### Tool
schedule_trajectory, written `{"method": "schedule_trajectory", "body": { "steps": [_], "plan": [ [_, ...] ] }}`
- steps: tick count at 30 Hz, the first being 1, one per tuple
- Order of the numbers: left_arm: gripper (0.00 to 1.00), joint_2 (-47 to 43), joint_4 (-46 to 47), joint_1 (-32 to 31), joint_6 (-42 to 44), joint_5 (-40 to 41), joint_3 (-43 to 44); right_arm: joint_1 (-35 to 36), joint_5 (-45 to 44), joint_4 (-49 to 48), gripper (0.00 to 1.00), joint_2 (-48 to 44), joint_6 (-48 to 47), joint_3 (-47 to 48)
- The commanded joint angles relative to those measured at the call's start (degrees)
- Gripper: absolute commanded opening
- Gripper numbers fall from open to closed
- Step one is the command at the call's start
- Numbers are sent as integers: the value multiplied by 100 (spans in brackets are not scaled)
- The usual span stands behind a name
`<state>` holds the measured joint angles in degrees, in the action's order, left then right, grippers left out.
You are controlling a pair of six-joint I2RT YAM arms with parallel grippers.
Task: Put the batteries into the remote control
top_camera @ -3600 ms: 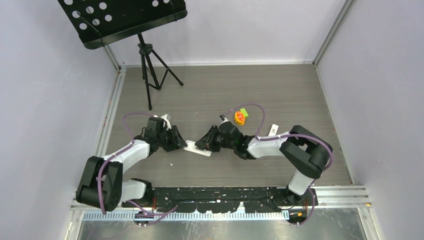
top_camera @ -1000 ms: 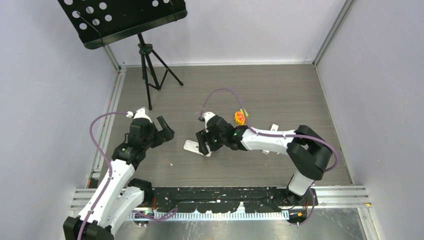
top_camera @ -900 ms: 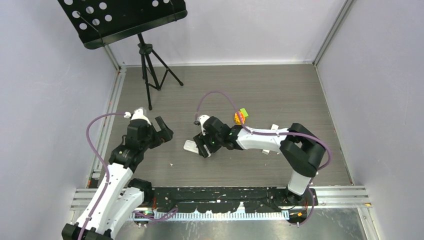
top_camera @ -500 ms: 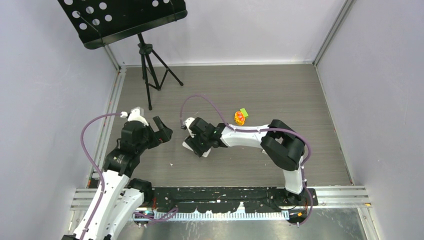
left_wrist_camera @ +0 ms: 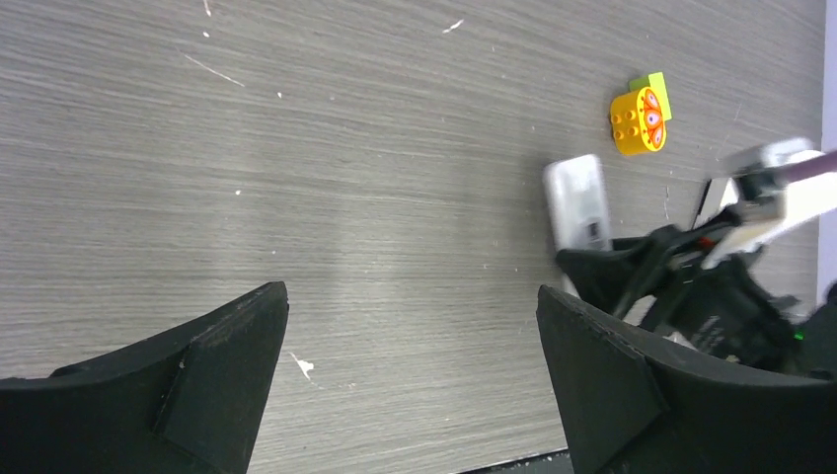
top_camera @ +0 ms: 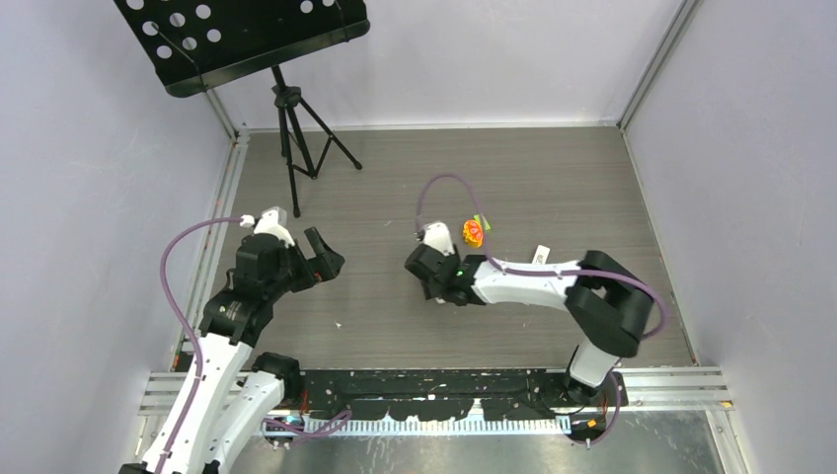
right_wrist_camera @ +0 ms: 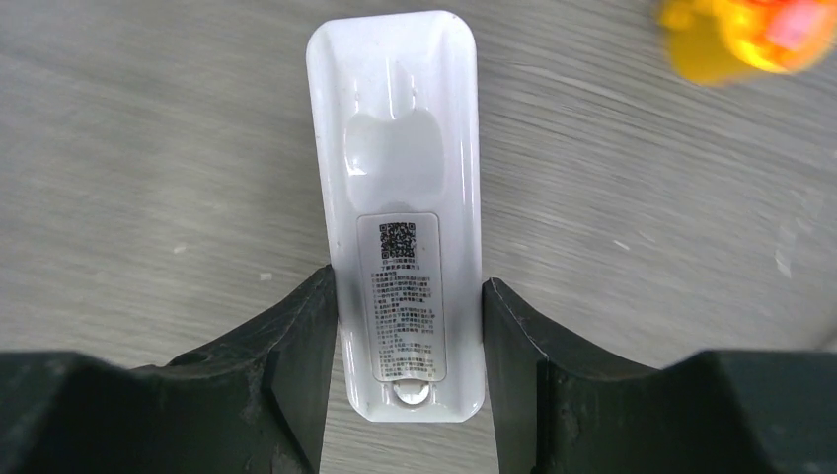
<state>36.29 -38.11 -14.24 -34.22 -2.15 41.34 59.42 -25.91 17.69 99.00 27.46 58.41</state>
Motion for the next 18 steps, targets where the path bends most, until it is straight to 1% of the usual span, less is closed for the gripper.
{"method": "schedule_trajectory", "body": {
  "steps": [1,3,7,9,13,15,18],
  "plan": [
    [100,173,-75,0,-168,-394,295,-95,-1639,670,28,-892,1915,-430],
    [100,240,-98,0,-236,-431,348,-255,-1851,1031,28,-1128,2667,-694],
    [100,296,-142,0,-235,-479,392,-598,-1926,1048,29,-1763,3427,-1437],
    [100,279,-133,0,-218,-513,369,-819,-1813,971,29,-1943,3527,-1649],
    [100,243,-87,0,-184,-611,360,-1240,-1414,846,31,-1962,3497,-1815],
    [100,227,-120,0,-163,-628,396,-1335,-1256,792,35,-1905,3470,-1831],
    [100,193,-208,0,-119,-632,458,-1349,-1106,781,46,-1805,3437,-1791]
  ]
}}
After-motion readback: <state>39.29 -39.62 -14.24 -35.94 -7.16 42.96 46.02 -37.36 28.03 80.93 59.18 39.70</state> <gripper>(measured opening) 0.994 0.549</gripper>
